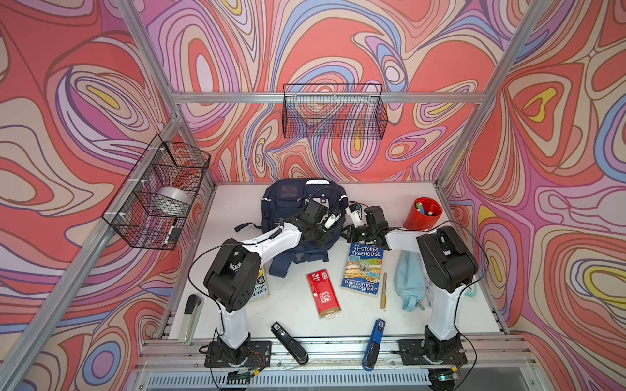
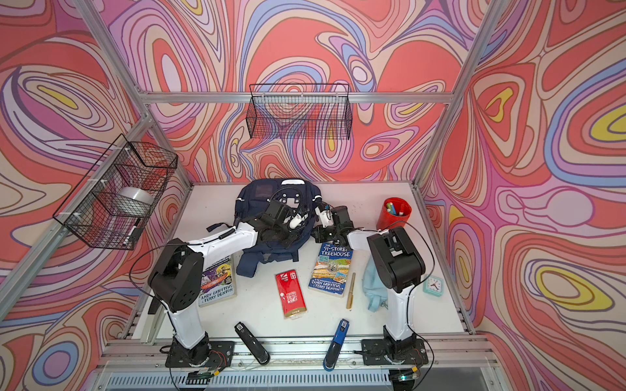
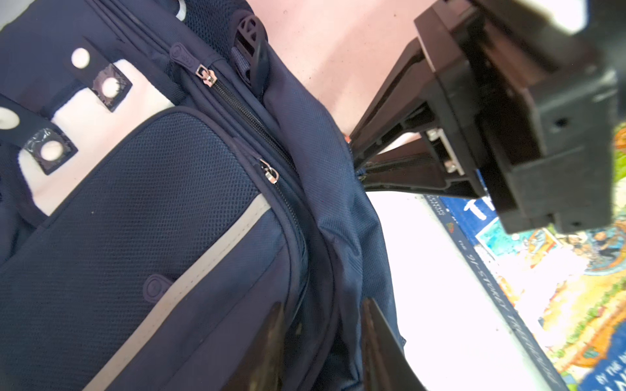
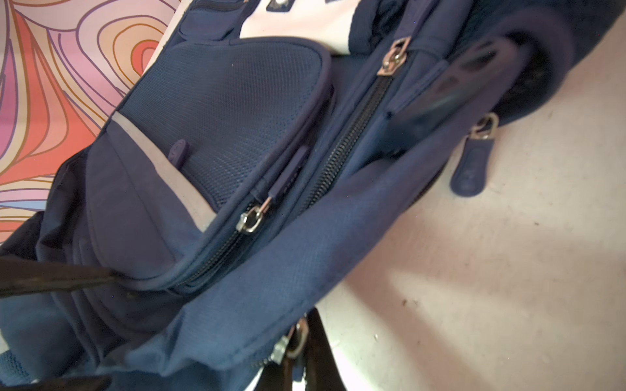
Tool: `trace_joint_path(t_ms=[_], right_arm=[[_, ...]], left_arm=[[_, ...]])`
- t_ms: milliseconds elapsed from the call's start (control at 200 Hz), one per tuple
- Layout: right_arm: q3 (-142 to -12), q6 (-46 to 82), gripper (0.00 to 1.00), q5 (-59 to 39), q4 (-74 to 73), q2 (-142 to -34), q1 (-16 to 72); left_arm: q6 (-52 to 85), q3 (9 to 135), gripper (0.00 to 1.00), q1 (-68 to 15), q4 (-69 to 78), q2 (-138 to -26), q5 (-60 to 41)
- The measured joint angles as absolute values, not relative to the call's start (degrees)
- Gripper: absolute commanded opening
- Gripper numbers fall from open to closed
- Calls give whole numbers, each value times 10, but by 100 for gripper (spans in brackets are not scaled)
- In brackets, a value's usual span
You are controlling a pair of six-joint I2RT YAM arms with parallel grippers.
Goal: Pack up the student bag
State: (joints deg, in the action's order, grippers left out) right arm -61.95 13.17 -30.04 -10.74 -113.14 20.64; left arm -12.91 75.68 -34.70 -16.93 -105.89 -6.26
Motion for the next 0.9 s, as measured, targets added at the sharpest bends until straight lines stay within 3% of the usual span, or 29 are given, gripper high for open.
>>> trace_joint_path(t_ms=[130, 260, 321, 386, 411, 466, 536, 581, 616, 676, 897], right_arm=[[-620, 131, 0, -300, -107, -1132, 207], [-620, 131, 0, -300, -107, -1132, 207], [-620, 131, 0, -300, -107, -1132, 207], [-620, 131, 0, -299, -107, -1132, 207], [-620, 131, 0, -299, -107, -1132, 207], [-620, 131, 0, -300, -107, -1132, 207], [-620, 131, 0, -300, -107, -1132, 207], [-620, 132, 0, -300, -107, -1132, 207], [-620, 132, 0, -300, -107, -1132, 207], [-620, 132, 0, -301, -107, -1132, 207], [-620, 121, 0, -291, -109, -1132, 207]], left_arm=[[-137, 738, 47, -352, -159, -1057, -62], [-143, 724, 46, -353, -159, -1053, -59], [-150, 733, 41, -356, -172, -1058, -44], [-154, 745, 24, -361, -180, -1068, -26], [-156, 747, 21, -363, -180, -1072, -22], [-159, 747, 28, -364, -180, -1077, -13], [-162, 747, 47, -364, -180, -1082, -5], [-166, 748, 48, -366, -182, -1086, 0], [-166, 750, 40, -368, -183, -1089, 6], [-168, 752, 1, -370, -184, -1094, 14], [-150, 754, 0, -357, -187, -1073, -12]])
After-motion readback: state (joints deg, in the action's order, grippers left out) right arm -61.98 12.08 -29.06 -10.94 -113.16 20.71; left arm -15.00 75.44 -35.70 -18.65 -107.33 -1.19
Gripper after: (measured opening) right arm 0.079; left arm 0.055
